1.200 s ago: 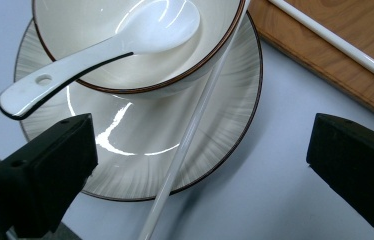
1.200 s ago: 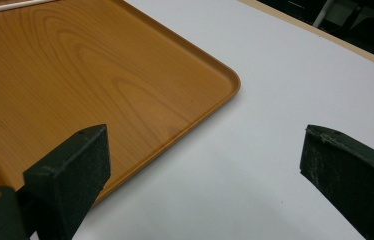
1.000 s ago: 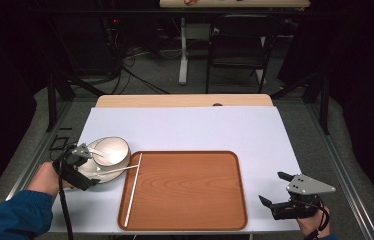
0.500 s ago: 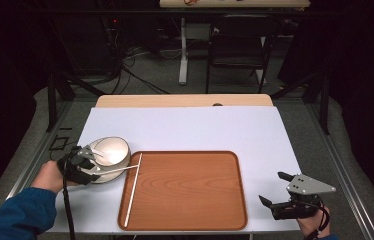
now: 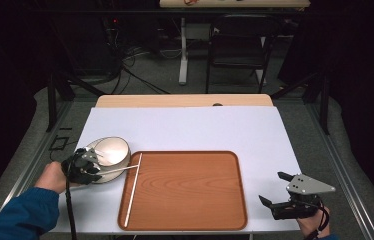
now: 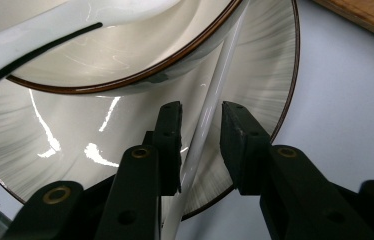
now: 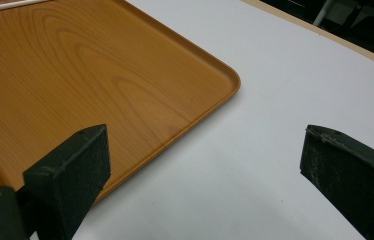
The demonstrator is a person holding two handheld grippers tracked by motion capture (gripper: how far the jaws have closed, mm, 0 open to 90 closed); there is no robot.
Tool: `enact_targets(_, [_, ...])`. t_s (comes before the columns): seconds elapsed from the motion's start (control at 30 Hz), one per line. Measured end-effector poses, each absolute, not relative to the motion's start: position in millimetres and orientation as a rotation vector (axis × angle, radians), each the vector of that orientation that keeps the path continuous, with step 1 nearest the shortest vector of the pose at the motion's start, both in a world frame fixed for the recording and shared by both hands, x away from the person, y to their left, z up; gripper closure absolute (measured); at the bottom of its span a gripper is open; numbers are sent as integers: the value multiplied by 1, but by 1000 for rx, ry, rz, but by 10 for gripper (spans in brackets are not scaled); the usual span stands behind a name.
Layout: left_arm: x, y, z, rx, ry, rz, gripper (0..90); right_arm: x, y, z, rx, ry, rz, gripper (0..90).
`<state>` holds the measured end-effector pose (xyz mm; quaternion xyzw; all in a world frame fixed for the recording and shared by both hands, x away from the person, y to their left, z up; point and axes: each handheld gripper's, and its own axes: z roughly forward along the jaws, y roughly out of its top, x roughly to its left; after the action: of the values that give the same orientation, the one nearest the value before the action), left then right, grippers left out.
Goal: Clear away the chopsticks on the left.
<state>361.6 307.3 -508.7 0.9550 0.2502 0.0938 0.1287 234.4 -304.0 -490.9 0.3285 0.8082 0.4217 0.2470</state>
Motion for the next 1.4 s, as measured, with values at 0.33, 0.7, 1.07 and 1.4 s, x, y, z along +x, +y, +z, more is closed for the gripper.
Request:
enact_targets(0.33, [361,306,-510,2769,698,245,785,234,-304,-491,897,2201,1149,53])
enact_targets(0.7, [352,296,-504,2783,629,267,839,234,-304,-491,896,2198,1146,53])
enact_targets(1.07, [337,283,-487,2733,631,246,840,234,-304,-491,896,2196,1150,52])
enact_targets(1.4, [329,272,-471,2657,683,216,840,234,-304,-490,893,2194,1152,50])
